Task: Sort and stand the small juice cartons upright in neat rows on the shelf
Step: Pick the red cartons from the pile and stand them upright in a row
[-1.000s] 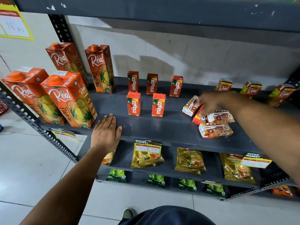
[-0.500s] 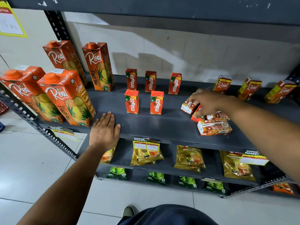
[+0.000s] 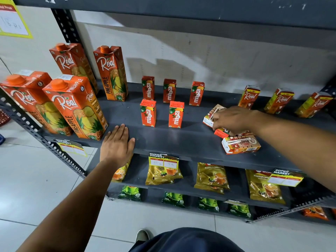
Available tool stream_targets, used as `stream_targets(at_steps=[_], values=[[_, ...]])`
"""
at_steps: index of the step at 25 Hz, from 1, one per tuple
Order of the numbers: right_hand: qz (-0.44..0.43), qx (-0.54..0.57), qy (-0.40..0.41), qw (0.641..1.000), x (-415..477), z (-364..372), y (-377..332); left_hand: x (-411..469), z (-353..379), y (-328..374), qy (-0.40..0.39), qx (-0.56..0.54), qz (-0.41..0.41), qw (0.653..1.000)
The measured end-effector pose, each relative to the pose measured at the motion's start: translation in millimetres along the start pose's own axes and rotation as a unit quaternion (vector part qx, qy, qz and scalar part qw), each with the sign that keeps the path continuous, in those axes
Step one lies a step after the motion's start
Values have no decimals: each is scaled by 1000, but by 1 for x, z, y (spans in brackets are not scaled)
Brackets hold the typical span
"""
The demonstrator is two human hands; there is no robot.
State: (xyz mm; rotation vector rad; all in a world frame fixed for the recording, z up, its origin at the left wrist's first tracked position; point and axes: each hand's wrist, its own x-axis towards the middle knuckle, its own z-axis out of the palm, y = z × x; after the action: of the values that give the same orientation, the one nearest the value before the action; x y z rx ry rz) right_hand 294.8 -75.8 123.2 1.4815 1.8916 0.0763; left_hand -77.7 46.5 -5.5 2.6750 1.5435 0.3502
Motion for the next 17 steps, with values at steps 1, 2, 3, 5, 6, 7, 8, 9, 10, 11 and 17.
stream_targets(at_steps=[1,2,3,5,6,7,8,9,10,11,17], values=[[7,29,-2,1000,-1,1,2,0,0,0,-1,-1,-1,1000],[15,61,-3,998,-3,2,3,0,0,0,-1,-1,-1,1000],[25,97,3,995,-4,3,5,0,0,0,0,0,-1,1000],[59,180,39,981,-6,5,9,0,0,0,2,-1,1,1000],[78,233,62,967,-6,3,12,-1,0,0,2,-1,1,1000],[94,289,85,949,-7,0,15,-1,0,0,2,0,0,1000],[111,342,107,927,-8,-5,16,-1,0,0,2,1,-1,1000],[130,385,130,905,-8,-10,16,-1,0,0,1,1,-3,1000],[151,418,154,882,-6,-15,15,-1,-1,1,0,1,-3,1000],[171,446,175,861,-4,-19,13,-1,-1,1,-1,1,-3,1000],[261,417,283,823,28,-46,-23,-1,-1,0,-4,-3,-2,1000]])
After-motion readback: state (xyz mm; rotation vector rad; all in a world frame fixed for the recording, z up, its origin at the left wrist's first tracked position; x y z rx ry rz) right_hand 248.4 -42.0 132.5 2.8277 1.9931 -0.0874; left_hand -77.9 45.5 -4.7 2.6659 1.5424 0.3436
